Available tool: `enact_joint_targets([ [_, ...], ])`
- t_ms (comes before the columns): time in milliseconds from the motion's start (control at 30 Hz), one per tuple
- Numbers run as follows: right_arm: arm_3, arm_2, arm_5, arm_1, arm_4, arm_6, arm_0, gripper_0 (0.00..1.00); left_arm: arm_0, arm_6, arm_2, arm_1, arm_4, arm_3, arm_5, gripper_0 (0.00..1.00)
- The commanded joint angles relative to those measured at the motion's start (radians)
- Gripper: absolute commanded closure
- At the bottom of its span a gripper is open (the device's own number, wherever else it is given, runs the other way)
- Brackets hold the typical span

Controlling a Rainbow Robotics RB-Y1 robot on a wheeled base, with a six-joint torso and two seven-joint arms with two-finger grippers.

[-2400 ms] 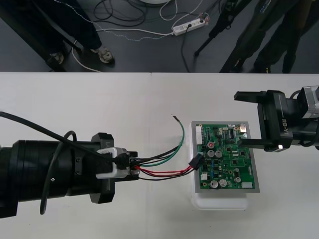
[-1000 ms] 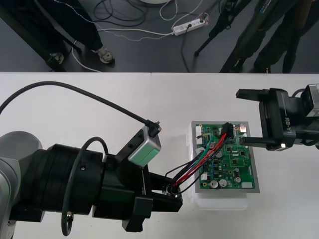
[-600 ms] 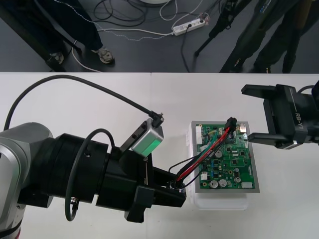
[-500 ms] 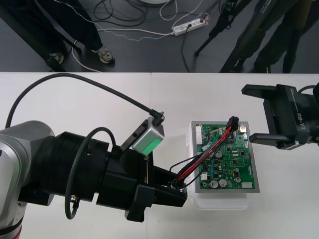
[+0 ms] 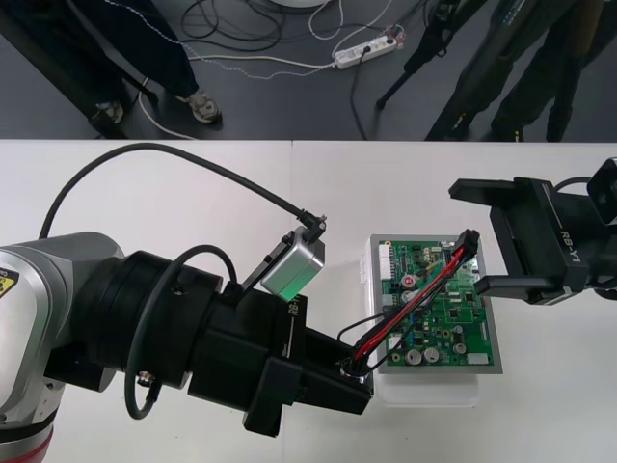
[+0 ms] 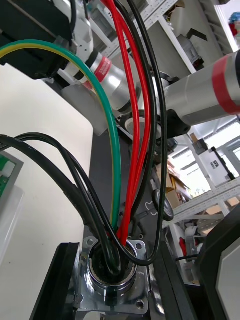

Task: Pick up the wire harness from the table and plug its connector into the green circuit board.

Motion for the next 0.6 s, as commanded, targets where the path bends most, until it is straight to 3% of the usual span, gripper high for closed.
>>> enact_joint_targets([
  [33, -0.011, 0.076, -0.006, -0.082, -0.08, -0.067, 0.013, 0.0, -0.043, -0.064, -0.031, -0.013, 0.045, -0.006, -0.023, 1.0],
  [600, -0.011, 0.106, -0.006, -0.099, -0.139, -0.073, 0.007, 0.0, -0.046, -0.094, -0.05, -0.013, 0.091, -0.003, -0.023, 1.0],
])
